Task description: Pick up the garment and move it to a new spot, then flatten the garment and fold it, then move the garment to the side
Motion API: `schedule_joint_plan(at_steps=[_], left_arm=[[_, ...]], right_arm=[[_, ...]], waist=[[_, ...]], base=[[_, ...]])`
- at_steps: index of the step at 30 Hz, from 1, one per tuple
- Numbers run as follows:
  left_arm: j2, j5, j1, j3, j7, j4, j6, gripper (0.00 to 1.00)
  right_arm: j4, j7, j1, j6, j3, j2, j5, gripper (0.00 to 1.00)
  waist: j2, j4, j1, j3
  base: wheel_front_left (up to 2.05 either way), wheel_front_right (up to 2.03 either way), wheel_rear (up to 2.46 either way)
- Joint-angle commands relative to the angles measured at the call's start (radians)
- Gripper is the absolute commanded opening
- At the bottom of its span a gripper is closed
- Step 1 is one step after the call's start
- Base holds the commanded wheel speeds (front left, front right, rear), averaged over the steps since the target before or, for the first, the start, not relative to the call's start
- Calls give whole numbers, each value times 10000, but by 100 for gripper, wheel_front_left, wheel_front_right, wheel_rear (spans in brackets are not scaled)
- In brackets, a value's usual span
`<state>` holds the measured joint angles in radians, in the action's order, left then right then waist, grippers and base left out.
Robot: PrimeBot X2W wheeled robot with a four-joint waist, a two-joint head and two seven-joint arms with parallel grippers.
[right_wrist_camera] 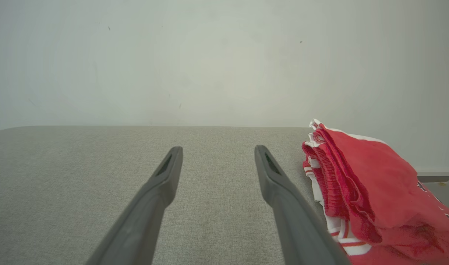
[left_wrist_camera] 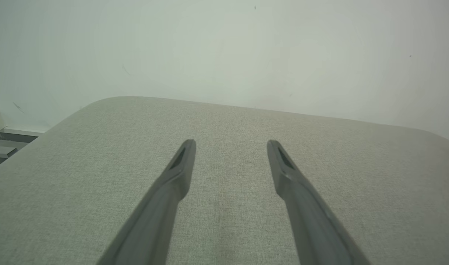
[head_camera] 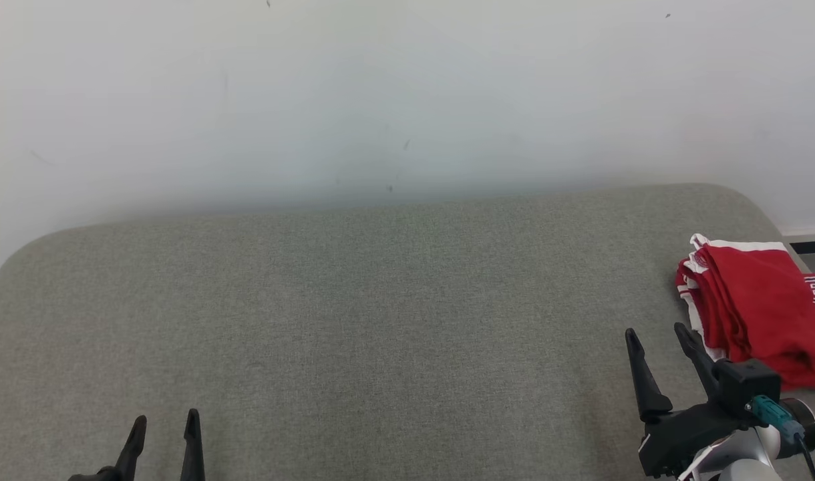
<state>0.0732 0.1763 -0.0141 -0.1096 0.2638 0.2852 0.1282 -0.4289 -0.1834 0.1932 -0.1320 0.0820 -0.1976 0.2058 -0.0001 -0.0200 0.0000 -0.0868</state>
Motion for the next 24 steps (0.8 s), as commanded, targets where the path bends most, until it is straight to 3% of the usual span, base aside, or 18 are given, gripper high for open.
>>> schedule_joint_plan(at_steps=[1,24], left_arm=[[4,-7,-130,-5,0,-16,9,100],[7,199,83,119,0,88,19,100]], right_arm=[[55,40,-120,33,-31,-19,-45,100],[463,319,-232,33,-243,122,-252,100]], waist=[[1,-9,0,5],[1,-2,0,130]], base=[[0,0,0],[0,0,0]])
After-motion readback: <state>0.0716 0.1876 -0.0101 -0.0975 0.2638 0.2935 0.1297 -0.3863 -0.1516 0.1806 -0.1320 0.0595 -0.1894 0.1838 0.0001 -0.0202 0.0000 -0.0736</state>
